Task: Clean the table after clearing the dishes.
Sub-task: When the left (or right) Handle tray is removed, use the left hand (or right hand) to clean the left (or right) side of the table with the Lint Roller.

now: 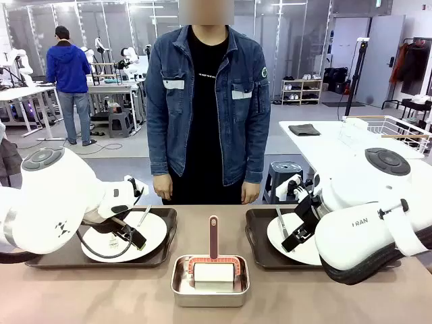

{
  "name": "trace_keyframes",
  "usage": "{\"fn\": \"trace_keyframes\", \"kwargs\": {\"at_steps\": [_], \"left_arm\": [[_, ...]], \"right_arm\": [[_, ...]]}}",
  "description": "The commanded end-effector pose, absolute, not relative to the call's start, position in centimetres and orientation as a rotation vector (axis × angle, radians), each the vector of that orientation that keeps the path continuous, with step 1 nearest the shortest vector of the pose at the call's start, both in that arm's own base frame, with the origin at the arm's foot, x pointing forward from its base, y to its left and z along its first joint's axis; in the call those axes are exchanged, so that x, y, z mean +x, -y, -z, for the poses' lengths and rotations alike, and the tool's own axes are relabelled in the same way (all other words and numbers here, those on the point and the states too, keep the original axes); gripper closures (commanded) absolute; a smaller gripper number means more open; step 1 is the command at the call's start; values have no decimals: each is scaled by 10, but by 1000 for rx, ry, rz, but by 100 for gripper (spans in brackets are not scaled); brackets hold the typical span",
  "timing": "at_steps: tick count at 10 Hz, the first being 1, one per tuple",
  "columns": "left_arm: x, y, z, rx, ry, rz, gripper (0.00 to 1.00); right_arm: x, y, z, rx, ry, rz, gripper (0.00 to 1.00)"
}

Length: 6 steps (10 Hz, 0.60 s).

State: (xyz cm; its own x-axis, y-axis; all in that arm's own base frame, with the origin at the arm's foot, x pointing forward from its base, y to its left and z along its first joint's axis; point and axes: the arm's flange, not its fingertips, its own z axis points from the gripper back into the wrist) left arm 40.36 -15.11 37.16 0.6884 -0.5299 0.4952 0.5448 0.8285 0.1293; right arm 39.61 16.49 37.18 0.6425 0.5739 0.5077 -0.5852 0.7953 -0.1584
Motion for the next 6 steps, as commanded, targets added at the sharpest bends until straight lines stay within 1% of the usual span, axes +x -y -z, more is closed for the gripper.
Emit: {"fn": "trace_keyframes", "kwargs": {"at_steps": [1,6], "left_arm": [[404,151,-372,-29,545,602,0],[404,151,-372,-29,545,602,0]], "right_arm": [[396,-165,-372,21,571,-660,0],[396,-165,-372,21,571,-660,0]]}}
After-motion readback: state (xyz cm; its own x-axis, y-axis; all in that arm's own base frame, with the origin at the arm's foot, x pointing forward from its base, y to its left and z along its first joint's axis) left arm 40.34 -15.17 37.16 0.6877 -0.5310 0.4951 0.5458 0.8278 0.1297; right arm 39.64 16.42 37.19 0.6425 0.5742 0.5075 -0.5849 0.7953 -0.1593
